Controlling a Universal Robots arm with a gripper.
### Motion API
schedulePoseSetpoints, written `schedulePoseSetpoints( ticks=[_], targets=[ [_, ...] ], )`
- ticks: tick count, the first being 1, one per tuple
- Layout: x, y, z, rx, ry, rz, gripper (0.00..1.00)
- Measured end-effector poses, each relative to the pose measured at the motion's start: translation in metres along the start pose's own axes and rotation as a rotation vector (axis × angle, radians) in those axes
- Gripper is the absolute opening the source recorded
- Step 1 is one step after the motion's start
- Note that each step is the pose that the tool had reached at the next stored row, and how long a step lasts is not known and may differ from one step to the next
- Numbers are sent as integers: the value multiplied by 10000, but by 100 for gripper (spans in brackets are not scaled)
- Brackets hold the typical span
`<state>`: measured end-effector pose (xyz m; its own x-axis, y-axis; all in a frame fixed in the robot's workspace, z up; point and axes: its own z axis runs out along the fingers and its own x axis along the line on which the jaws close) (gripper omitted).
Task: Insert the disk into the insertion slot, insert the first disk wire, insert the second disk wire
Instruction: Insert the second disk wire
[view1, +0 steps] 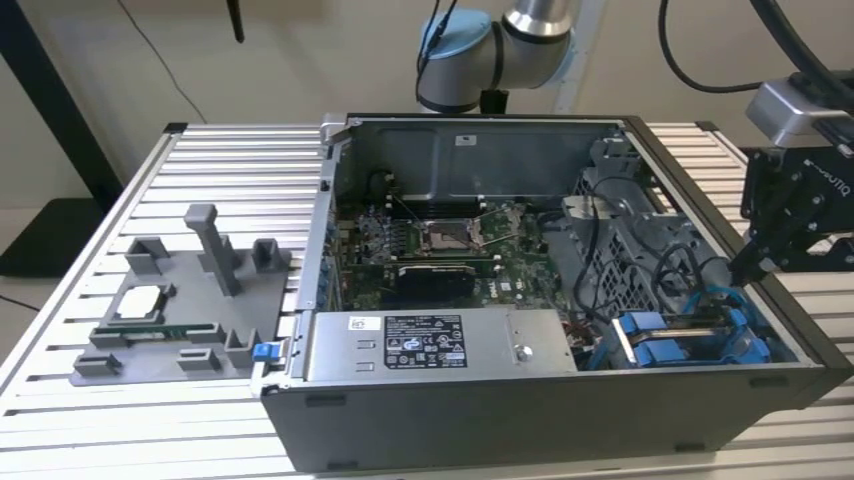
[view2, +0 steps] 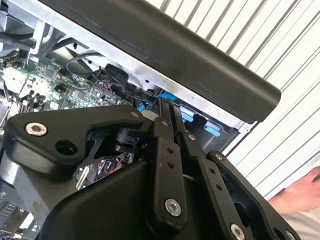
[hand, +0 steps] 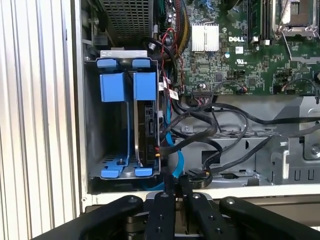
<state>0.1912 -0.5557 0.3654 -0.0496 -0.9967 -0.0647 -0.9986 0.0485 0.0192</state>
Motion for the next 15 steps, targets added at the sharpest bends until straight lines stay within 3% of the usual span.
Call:
schedulePoseSetpoints(
  ticks=[12, 13, 15],
  targets=[
    [5, 2, -11, -22, -42, 2, 0],
    [8, 0, -11, -31, -44, 1, 100],
    [19, -10, -14, -66, -52, 3, 100]
  ],
)
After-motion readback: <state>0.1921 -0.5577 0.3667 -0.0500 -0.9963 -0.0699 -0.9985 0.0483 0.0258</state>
